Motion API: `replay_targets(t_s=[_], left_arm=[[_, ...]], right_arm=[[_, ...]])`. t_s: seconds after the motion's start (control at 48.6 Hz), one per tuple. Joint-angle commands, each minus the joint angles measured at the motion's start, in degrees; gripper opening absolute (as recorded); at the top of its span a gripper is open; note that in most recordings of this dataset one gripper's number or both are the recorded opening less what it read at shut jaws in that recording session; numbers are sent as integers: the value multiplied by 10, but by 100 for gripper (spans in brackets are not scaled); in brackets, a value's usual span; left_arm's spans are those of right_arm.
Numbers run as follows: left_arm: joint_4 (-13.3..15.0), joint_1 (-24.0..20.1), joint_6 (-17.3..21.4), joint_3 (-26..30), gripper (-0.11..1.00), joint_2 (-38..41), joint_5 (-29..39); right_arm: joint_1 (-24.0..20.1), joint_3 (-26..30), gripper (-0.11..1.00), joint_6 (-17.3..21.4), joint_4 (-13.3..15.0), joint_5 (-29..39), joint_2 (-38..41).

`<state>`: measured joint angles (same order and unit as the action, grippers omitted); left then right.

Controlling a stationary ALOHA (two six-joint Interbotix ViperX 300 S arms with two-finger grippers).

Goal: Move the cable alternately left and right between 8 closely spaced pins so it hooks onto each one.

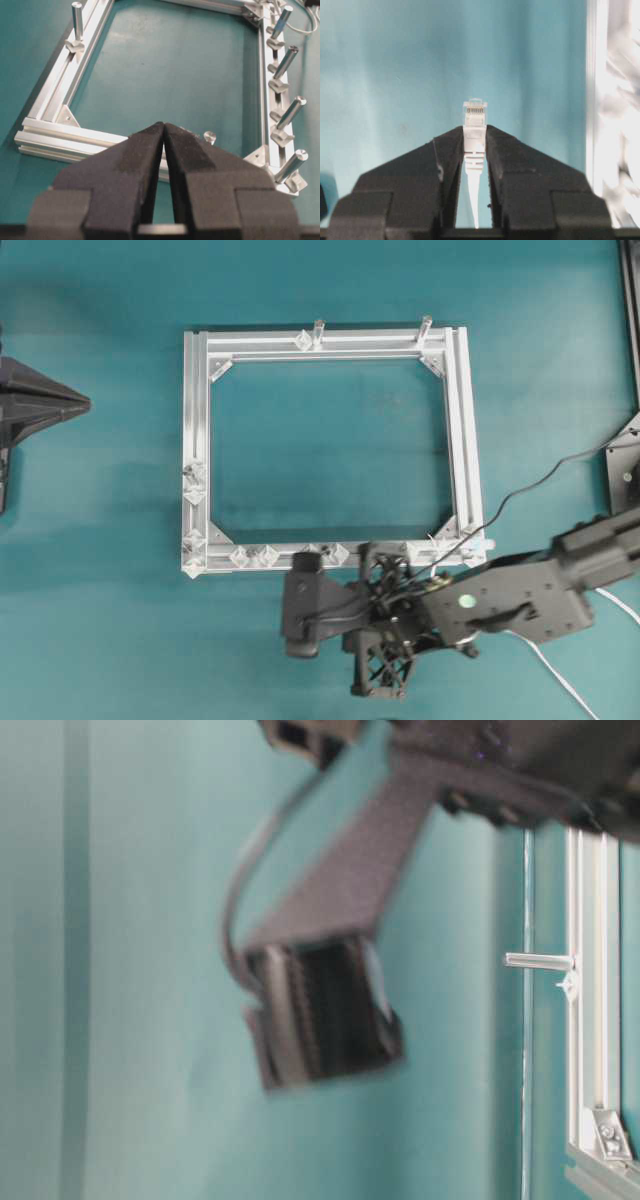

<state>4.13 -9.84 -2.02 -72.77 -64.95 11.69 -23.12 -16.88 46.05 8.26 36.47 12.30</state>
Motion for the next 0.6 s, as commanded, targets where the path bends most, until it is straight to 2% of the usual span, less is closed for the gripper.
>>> replay_targets(t_s=[0.0,0.185,0.35,0.576], left_arm=[[-1,2,0,0,12,-7,-3],[-2,3,2,-21,12,-62,0],[-3,3,3,-36,12,-107,18],[-4,3,4,-38,12,-117,35]], right_arm=[[-10,-5,15,36,28,17,-39],[-31,-24,16,145,77,64,-68],[-47,-43,16,254,91,83,-86],[-59,-82,16,426,112,91,-115]])
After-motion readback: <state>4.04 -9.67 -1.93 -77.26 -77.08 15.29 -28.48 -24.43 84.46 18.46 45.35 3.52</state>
